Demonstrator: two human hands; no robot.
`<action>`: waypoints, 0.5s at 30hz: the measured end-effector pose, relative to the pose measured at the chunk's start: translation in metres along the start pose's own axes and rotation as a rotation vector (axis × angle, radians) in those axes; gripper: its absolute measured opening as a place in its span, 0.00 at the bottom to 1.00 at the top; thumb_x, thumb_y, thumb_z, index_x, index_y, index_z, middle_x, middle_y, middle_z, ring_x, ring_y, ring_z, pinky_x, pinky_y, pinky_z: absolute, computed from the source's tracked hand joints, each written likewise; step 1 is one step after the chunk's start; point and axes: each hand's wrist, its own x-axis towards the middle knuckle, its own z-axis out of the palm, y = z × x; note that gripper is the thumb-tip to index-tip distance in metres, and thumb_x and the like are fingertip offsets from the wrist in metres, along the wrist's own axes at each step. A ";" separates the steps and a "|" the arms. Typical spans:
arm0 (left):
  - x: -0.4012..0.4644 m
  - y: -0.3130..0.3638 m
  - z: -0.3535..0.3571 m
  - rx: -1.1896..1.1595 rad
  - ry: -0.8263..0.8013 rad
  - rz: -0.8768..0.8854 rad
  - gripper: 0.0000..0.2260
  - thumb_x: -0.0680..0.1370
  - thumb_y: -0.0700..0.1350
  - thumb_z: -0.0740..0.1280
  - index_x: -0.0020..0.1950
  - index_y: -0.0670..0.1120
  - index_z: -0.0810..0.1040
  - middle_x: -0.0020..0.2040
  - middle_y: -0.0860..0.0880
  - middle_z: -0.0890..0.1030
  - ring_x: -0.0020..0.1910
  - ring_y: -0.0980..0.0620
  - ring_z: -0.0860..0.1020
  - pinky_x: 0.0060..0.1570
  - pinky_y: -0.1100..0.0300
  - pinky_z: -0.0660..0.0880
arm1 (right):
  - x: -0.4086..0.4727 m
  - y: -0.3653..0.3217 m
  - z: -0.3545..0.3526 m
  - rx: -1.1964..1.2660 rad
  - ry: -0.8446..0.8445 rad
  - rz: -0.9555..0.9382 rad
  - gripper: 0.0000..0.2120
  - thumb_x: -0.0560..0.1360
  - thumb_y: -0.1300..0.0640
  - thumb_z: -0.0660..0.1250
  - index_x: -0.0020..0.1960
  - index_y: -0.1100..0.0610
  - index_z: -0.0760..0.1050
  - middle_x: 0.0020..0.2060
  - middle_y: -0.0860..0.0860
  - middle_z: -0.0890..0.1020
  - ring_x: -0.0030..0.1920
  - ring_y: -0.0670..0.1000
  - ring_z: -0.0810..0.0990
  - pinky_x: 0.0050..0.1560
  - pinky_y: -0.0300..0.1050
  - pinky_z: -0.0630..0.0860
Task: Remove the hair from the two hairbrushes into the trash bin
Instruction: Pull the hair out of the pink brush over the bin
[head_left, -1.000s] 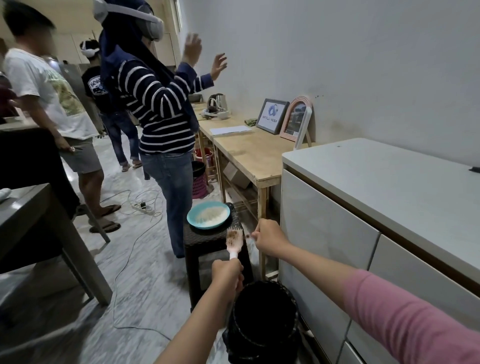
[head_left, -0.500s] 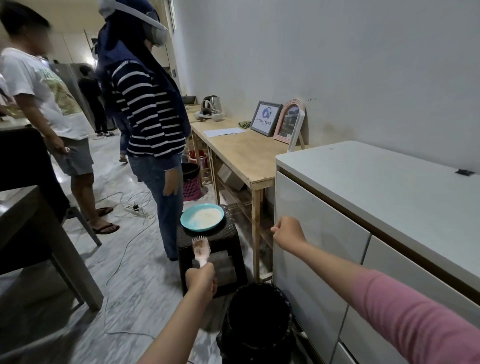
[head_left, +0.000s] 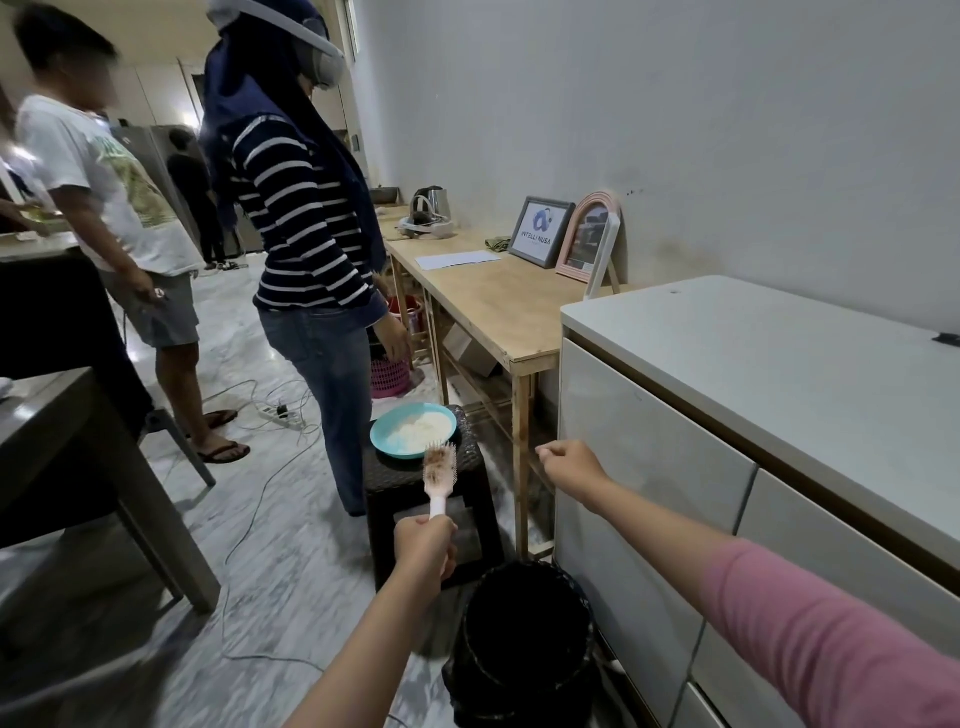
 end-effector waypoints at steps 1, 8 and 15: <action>0.000 0.000 0.000 0.002 -0.005 0.004 0.03 0.76 0.31 0.63 0.45 0.37 0.75 0.30 0.44 0.70 0.24 0.50 0.66 0.23 0.65 0.62 | 0.002 -0.001 0.000 0.023 0.004 0.009 0.16 0.78 0.62 0.58 0.58 0.74 0.74 0.57 0.70 0.78 0.60 0.67 0.76 0.65 0.61 0.72; 0.002 -0.001 0.007 0.031 -0.038 0.030 0.03 0.75 0.32 0.63 0.42 0.38 0.75 0.30 0.44 0.70 0.23 0.51 0.66 0.20 0.65 0.61 | -0.002 -0.007 -0.004 0.039 0.031 0.023 0.11 0.73 0.67 0.64 0.54 0.60 0.78 0.50 0.55 0.79 0.55 0.55 0.79 0.57 0.48 0.77; -0.011 0.001 0.019 0.112 -0.112 0.085 0.03 0.75 0.33 0.63 0.42 0.39 0.72 0.28 0.45 0.69 0.22 0.51 0.65 0.20 0.65 0.59 | -0.009 -0.022 0.016 -0.018 0.047 -0.131 0.10 0.74 0.59 0.68 0.56 0.58 0.78 0.48 0.52 0.80 0.52 0.53 0.80 0.46 0.39 0.74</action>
